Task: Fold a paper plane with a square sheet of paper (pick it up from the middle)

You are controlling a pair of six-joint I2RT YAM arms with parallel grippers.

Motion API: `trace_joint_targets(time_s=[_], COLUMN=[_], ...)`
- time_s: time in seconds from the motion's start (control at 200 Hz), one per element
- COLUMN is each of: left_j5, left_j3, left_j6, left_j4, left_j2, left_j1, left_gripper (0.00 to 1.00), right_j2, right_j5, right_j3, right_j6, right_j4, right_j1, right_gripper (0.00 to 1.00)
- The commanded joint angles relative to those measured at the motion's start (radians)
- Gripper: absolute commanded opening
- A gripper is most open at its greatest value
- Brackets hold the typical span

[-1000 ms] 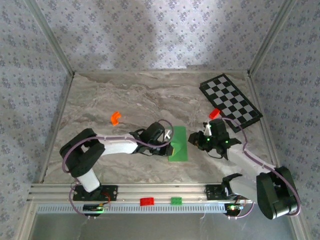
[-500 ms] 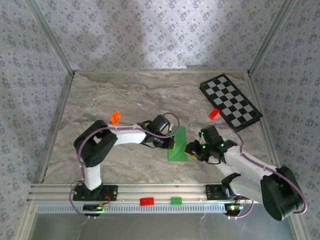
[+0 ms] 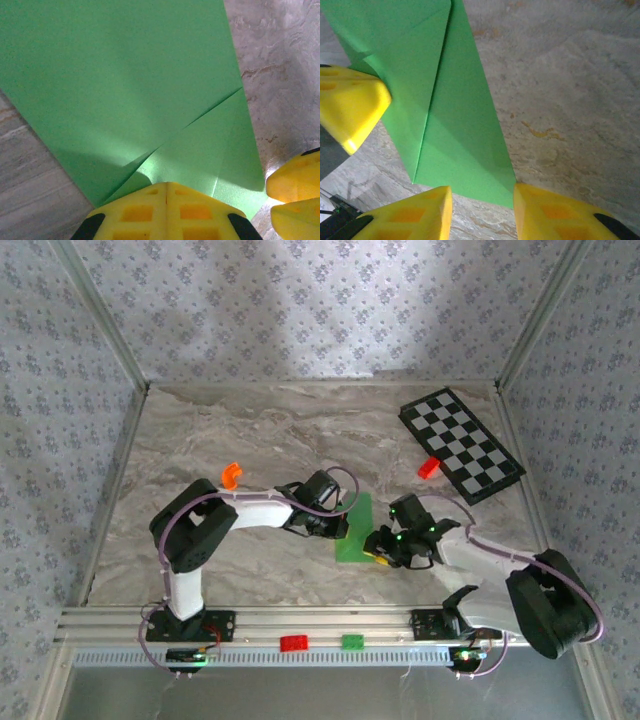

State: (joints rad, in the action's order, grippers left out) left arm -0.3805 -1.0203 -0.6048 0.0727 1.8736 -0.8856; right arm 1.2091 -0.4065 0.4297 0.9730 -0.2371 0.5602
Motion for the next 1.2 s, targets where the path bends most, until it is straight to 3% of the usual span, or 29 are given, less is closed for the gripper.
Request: trace_joint_targets(time_s=[0.0,0.28,0.565,0.8,0.984,1.194], left_j5=[0.009,-0.042,-0.132,-0.132,-0.130,-0.129], left_j3=[0.027,0.053,0.096,0.134,0.138,0.138], left_j6=[-0.016,-0.060,-0.129,-0.165,-0.174,-0.176], left_j4=[0.019,-0.038,-0.120,-0.175,-0.189,-0.188], left_j2=[0.005,0.001,-0.031,-0.043,-0.048,-0.048], left_j1=[-0.009,-0.025,-0.049,-0.049,-0.049,-0.047], left_gripper=[0.04,0.04,0.04,0.04,0.04,0.04], right_j2=[0.034,0.017,0.029,0.038,0.058,0.070], right_j5=[-0.003,0.019,-0.051,-0.089,-0.121,-0.146], right_j3=[0.013,0.015,0.000,-0.033,-0.056,-0.070], right_j6=[0.018,0.051,0.041,0.011,-0.012,-0.043], right_j4=[0.029,0.135,0.193,0.211,0.267,0.313], right_j1=[0.013,0.014,-0.066,-0.123,-0.146,-0.168], right_gripper=[0.39,0.38,0.43,0.45,0.41,0.30])
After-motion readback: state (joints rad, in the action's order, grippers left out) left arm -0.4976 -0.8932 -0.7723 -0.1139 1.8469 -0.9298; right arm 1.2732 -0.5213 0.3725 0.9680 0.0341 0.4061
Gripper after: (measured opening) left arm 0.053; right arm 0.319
